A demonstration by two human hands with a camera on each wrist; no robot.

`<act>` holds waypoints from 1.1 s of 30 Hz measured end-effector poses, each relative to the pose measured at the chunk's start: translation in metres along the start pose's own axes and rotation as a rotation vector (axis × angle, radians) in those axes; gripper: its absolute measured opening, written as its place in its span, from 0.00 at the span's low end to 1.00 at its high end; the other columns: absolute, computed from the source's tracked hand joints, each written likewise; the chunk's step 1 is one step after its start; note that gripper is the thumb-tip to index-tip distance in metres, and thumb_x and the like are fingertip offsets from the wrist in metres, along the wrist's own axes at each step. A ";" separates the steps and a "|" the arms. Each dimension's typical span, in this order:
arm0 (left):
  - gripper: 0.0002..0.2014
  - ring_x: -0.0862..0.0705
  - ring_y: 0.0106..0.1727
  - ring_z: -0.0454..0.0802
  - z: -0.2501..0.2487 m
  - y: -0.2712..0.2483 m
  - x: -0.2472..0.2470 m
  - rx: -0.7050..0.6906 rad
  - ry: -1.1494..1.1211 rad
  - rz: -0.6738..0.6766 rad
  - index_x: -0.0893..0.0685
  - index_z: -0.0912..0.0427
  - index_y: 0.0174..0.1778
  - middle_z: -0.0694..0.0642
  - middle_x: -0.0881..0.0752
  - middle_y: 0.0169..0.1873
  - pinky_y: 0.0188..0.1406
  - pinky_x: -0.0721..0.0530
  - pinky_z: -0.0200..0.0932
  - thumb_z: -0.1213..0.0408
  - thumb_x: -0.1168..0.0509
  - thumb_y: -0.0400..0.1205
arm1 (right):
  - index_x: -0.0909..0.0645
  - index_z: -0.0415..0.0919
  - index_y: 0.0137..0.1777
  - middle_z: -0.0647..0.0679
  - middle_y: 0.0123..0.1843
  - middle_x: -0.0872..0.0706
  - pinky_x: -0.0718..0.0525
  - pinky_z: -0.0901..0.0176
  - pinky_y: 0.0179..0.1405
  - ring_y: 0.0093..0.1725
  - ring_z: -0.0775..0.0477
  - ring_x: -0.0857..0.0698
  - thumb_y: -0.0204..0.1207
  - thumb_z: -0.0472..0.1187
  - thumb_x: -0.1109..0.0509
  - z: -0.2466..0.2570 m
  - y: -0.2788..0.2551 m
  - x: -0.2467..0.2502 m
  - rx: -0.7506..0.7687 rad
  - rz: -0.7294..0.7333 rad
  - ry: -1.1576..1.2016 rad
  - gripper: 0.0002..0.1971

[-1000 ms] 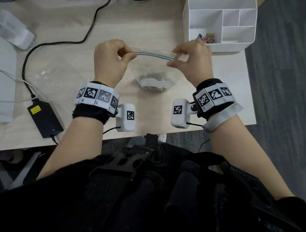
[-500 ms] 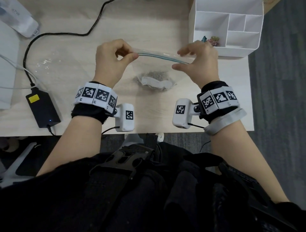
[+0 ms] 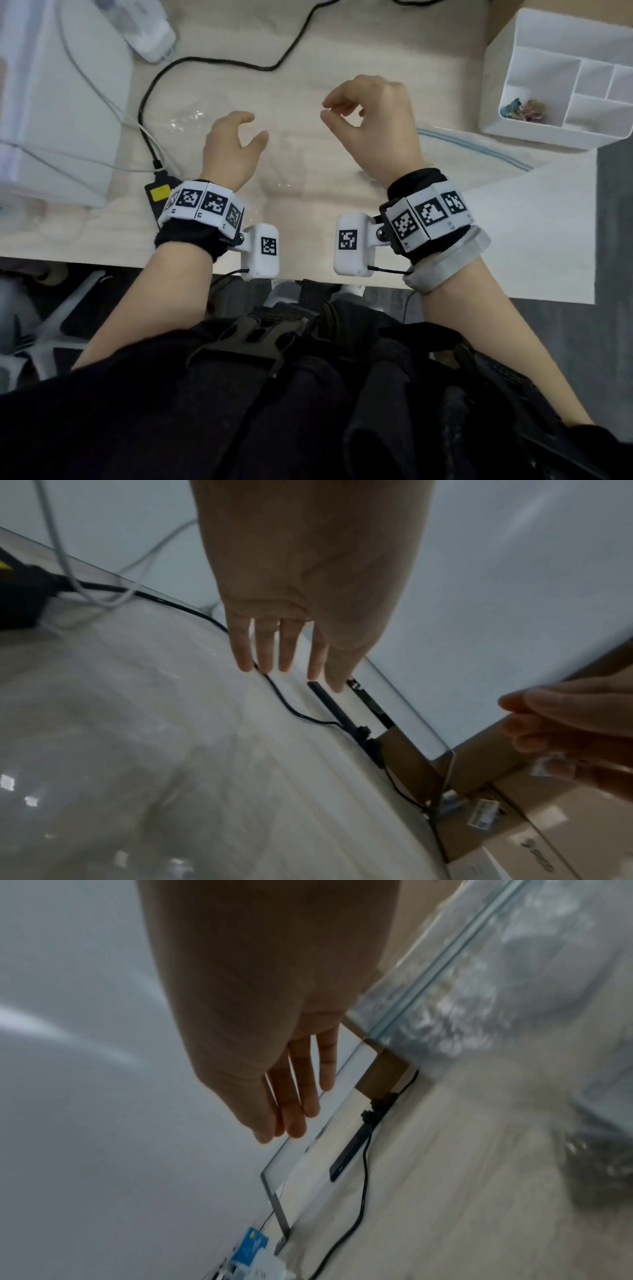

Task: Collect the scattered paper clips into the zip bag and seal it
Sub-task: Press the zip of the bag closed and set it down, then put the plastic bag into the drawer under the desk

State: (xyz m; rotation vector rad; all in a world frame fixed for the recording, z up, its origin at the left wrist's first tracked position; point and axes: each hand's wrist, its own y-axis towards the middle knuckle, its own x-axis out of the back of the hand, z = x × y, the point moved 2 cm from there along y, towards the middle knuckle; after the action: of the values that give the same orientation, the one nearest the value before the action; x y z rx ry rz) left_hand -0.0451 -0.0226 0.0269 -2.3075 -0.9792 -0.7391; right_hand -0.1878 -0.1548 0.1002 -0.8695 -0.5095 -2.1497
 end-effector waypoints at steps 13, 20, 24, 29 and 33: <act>0.29 0.30 0.73 0.55 0.095 0.029 0.013 0.204 0.136 0.161 0.30 0.60 0.73 0.63 0.29 0.71 0.72 0.34 0.43 0.65 0.32 0.75 | 0.28 0.36 0.75 0.41 0.73 0.21 0.23 0.55 0.68 0.70 0.43 0.20 0.76 0.45 0.27 -0.011 0.013 -0.132 -0.509 0.482 0.018 0.29; 0.22 0.23 0.68 0.51 0.089 0.017 0.001 0.142 -0.091 0.205 0.23 0.62 0.67 0.58 0.20 0.66 0.65 0.31 0.32 0.73 0.33 0.75 | 0.38 0.36 0.79 0.42 0.67 0.22 0.18 0.46 0.65 0.64 0.42 0.19 0.71 0.40 0.21 -0.025 -0.007 -0.160 -0.758 0.378 0.249 0.40; 0.22 0.25 0.69 0.49 0.087 0.004 -0.001 0.101 -0.113 0.217 0.23 0.62 0.67 0.57 0.21 0.67 0.60 0.37 0.24 0.74 0.34 0.76 | 0.17 0.39 0.49 0.47 0.39 0.17 0.20 0.65 0.34 0.35 0.52 0.19 0.70 0.32 0.23 -0.031 -0.021 -0.161 -0.799 0.334 0.414 0.09; 0.19 0.25 0.65 0.42 0.090 -0.026 0.004 0.103 -0.202 0.060 0.21 0.59 0.65 0.52 0.19 0.65 0.57 0.33 0.19 0.74 0.37 0.77 | 0.22 0.42 0.30 0.47 0.32 0.19 0.23 0.67 0.27 0.26 0.53 0.23 0.69 0.25 0.30 -0.020 -0.035 -0.141 -0.676 0.250 0.549 0.13; 0.17 0.21 0.61 0.44 0.097 -0.056 0.018 0.149 -0.362 -0.135 0.20 0.57 0.63 0.50 0.19 0.62 0.58 0.24 0.29 0.73 0.38 0.78 | 0.29 0.44 0.29 0.47 0.35 0.17 0.20 0.65 0.28 0.32 0.49 0.17 0.67 0.23 0.34 0.006 -0.042 -0.121 -0.528 0.289 0.593 0.16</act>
State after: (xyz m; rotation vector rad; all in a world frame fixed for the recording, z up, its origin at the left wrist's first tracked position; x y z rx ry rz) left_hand -0.0502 0.0819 -0.0169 -2.3036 -1.3118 -0.2872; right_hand -0.1584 -0.0642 0.0137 -0.4788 0.4722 -2.1515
